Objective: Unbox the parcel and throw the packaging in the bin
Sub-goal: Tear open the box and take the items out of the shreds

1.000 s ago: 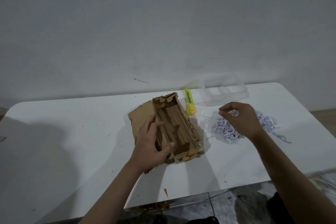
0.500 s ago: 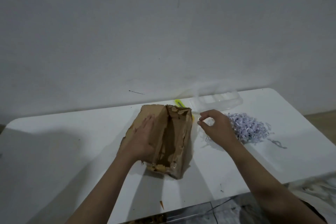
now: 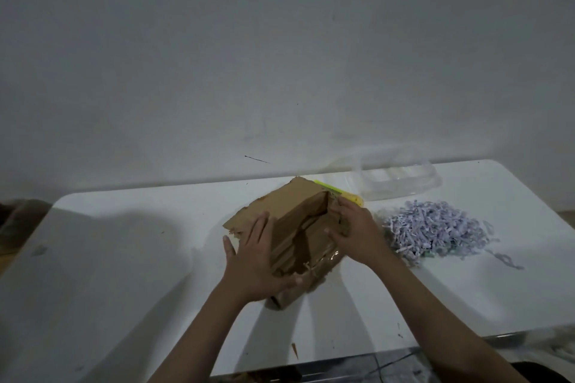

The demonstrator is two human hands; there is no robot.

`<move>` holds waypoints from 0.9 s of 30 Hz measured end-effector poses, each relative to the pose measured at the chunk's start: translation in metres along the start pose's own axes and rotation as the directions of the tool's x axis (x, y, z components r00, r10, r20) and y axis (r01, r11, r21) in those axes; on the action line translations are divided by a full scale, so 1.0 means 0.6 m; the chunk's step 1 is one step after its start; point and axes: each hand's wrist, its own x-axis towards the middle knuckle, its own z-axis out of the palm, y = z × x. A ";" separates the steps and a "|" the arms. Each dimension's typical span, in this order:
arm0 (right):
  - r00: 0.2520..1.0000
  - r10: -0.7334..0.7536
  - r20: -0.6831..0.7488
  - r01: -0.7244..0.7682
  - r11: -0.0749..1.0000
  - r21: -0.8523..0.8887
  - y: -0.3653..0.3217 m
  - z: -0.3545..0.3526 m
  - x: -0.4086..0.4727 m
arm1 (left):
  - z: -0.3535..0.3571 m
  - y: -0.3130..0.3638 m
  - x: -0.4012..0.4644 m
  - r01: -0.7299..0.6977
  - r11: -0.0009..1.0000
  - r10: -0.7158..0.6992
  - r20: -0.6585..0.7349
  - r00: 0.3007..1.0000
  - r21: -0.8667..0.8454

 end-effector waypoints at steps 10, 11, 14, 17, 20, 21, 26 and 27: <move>0.998 0.027 -0.059 -0.027 1.000 -0.010 -0.009 0.035 -0.028 | -0.042 -0.057 0.026 0.084 0.996 -0.079 0.093 0.992 -0.041; 0.998 0.025 -0.059 -0.024 1.000 0.008 -0.008 0.035 -0.030 | -0.047 -0.055 0.027 0.093 0.995 -0.089 0.103 0.991 -0.038; 0.997 -0.003 -0.078 0.007 0.999 0.048 -0.003 0.032 -0.031 | -0.057 -0.039 0.030 0.116 0.993 -0.115 0.125 0.985 0.002; 0.994 -0.045 -0.103 0.054 0.995 0.086 -0.002 0.016 -0.037 | -0.056 -0.011 0.035 0.087 0.995 -0.093 0.132 0.987 0.052; 0.976 -0.065 -0.206 0.090 0.990 0.111 0.013 -0.012 -0.051 | -0.055 0.050 0.038 0.014 0.999 -0.011 0.075 0.997 -0.031; 0.962 -0.078 -0.261 0.108 0.989 0.103 0.025 -0.023 -0.056 | -0.050 0.077 0.041 -0.015 0.996 0.017 0.032 0.999 -0.083; 0.886 -0.096 -0.454 0.104 0.995 -0.009 0.130 -0.108 -0.064 | 0.010 0.218 0.079 -0.275 0.935 0.217 -0.251 0.943 -0.225; 0.884 -0.083 -0.460 0.075 0.997 -0.037 0.157 -0.127 -0.064 | 0.028 0.244 0.090 -0.309 0.911 0.242 -0.254 0.936 -0.273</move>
